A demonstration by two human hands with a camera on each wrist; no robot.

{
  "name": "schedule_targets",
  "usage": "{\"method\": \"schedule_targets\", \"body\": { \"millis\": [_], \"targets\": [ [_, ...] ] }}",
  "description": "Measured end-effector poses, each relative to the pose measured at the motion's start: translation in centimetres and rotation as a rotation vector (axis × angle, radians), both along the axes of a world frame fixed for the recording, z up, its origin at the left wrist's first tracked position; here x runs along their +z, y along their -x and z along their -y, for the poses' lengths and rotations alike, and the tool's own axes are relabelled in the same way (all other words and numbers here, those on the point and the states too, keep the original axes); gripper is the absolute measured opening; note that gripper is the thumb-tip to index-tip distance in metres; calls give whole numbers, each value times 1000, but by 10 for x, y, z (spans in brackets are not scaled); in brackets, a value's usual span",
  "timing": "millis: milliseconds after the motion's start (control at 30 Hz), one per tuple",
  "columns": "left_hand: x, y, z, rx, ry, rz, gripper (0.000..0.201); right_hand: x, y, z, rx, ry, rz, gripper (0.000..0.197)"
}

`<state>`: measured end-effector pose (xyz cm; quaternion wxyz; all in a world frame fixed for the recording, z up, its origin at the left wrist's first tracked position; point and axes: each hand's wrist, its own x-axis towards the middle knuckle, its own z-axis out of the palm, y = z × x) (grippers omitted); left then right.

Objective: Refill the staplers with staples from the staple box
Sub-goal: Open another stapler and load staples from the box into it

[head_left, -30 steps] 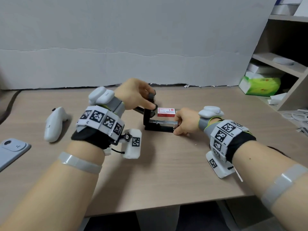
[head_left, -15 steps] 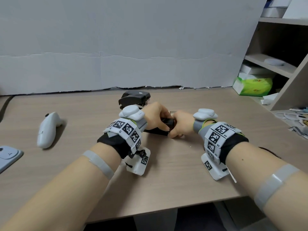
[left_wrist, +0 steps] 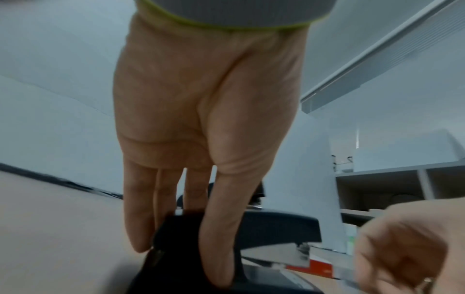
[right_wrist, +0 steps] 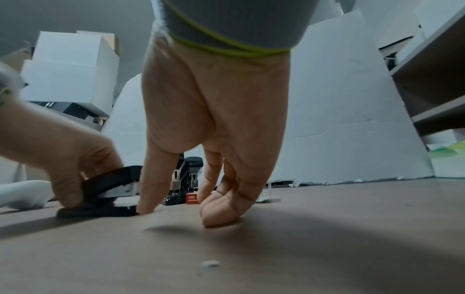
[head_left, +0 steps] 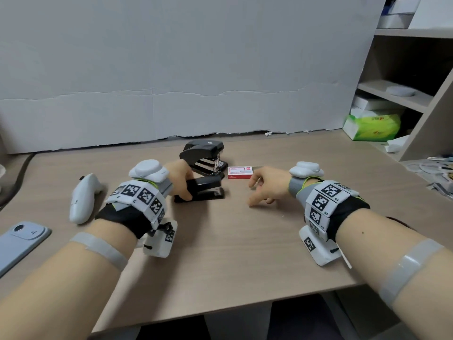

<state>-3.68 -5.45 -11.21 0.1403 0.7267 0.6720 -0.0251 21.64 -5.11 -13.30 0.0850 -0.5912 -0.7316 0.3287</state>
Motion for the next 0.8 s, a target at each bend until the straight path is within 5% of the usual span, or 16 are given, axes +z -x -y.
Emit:
{"method": "schedule_targets", "body": {
  "millis": [200, 367, 400, 533, 667, 800],
  "targets": [
    [-5, 54, 2, 289, -59, -67, 15, -5, 6, -7, -3, -75, 189, 55],
    [-3, 60, -1, 403, -105, -28, 35, -5, 8, -6, 9, -92, 242, 54],
    [5, 51, 0, 379, -123, 15, 22, -5, 8, -5, 7, -93, 248, 54],
    [25, 13, -14, 129, -366, 162, 65, -3, 8, -1, 28, -86, 285, 65],
    [38, -28, -29, -73, -361, 190, 56, 11, 8, 0, 12, 10, 6, 64],
    [31, -35, -38, -111, -326, 167, 44, 30, 12, 2, 14, -154, -36, 46]
  ]
}}
